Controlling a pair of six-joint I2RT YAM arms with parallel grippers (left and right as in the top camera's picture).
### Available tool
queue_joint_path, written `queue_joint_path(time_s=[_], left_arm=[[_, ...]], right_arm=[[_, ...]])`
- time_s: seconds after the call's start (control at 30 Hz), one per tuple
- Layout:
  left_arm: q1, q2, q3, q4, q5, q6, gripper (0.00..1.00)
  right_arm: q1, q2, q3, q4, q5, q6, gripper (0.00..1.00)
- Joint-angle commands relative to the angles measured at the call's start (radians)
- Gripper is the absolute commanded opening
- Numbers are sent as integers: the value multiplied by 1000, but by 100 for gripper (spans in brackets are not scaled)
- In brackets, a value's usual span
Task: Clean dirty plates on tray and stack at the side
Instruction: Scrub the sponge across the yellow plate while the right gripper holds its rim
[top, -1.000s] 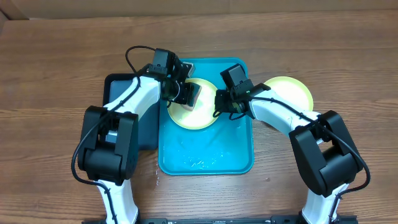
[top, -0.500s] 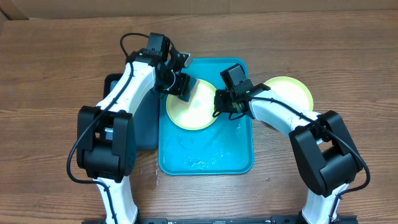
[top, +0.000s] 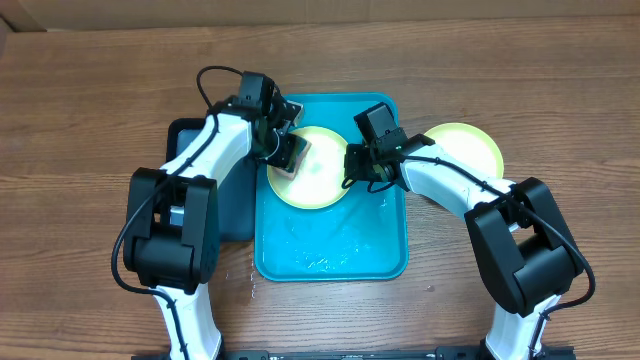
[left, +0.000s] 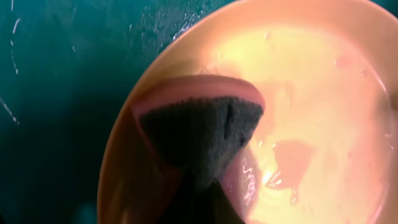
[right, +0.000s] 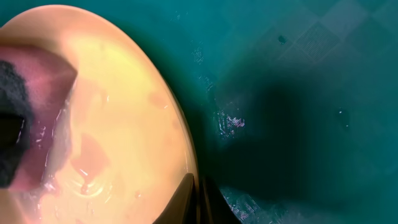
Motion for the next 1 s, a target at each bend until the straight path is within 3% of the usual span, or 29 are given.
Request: queue_joint_path(time_s=[0.0,0.37,0.53,0.77,0.97], left_arm=[[3,0,-68,43,-5,5,4],[3,0,-77,229,371,-103,4],[34,-11,19,229,530,-125,4],[70,-55,108,76,514,-100,4],[70,-53,108,-130,275,-21,4]], right_arm=[[7,-18,-3,6,-9,-11,4],[7,-18,-3,7,-9,-11,4],[7,-18,-3,7,-9,-10,4],[7,-18,-3,7,-9,-10,4],[7,-18,-3,7,-9,-10,4]])
